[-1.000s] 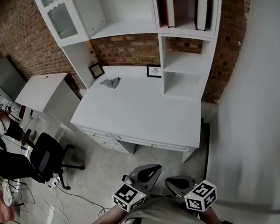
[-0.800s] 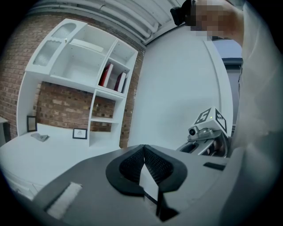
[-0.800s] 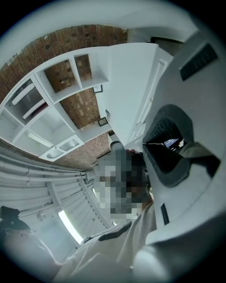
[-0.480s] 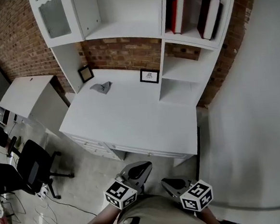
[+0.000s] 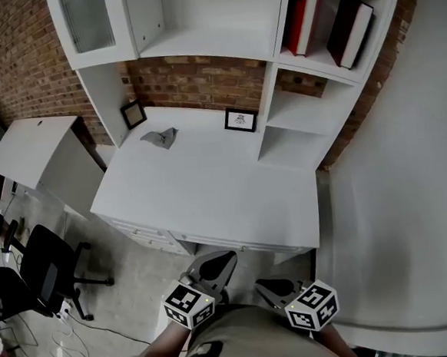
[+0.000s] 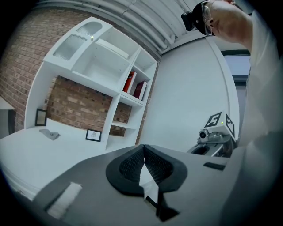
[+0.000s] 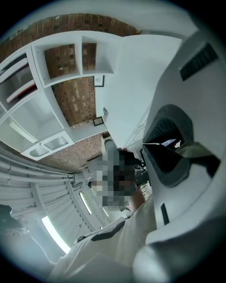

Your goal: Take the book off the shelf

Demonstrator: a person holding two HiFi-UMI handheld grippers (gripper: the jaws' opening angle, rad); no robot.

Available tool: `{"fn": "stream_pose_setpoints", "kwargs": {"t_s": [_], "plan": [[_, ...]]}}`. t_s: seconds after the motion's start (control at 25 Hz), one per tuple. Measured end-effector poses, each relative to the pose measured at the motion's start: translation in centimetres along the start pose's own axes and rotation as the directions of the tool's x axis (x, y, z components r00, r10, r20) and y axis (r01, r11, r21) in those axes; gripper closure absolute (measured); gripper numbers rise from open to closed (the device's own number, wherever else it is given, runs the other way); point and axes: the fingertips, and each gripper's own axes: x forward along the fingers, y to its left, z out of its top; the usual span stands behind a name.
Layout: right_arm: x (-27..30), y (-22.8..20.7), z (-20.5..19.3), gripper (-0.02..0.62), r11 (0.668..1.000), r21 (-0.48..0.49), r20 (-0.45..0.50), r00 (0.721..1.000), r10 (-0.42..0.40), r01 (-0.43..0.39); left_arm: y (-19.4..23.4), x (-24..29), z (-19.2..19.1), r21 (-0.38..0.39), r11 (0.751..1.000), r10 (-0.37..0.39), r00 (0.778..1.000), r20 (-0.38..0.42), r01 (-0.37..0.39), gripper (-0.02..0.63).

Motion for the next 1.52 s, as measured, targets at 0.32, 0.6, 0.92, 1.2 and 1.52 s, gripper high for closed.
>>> {"fn": "stream_pose_setpoints", "kwargs": {"t_s": [0.32, 0.6, 0.92, 1.2, 1.52], "plan": [[3.6, 0.5, 2.3, 0.589, 1.0, -0.016, -0.014, 1.0, 0.022, -0.023, 3.9, -1.6, 1.0, 0.0, 1.0, 0.03, 1.0, 0.007, -0.03, 0.601], [6.6, 1.3, 3.9, 0.589, 0.999, 0.001, -0.006, 0.999, 0.044, -0.044, 6.8, -3.7, 1.1, -0.013, 0.998, 0.059, 0.998, 0.009, -0.059, 0.601], [9.7, 2.4, 4.3, 0.589, 0.998, -0.015, -0.041, 0.997, 0.06, -0.061, 9.7, -5.5, 0.5, -0.04, 0.997, 0.073, 0.997, 0.011, -0.072, 0.601], [8.9, 0.8, 3.9, 0.589, 0.999, 0.018, -0.046, 0.998, 0.048, -0.047, 9.3, -3.1, 0.3, -0.03, 0.999, 0.042, 0.999, -0.016, -0.042, 0.601], [7.2, -2.8, 5.3, 0.589, 0.995, -0.022, -0.036, 0.995, 0.097, -0.098, 8.1, 1.1, 1.3, -0.018, 0.997, 0.076, 0.997, -0.025, -0.076, 0.601]]}}
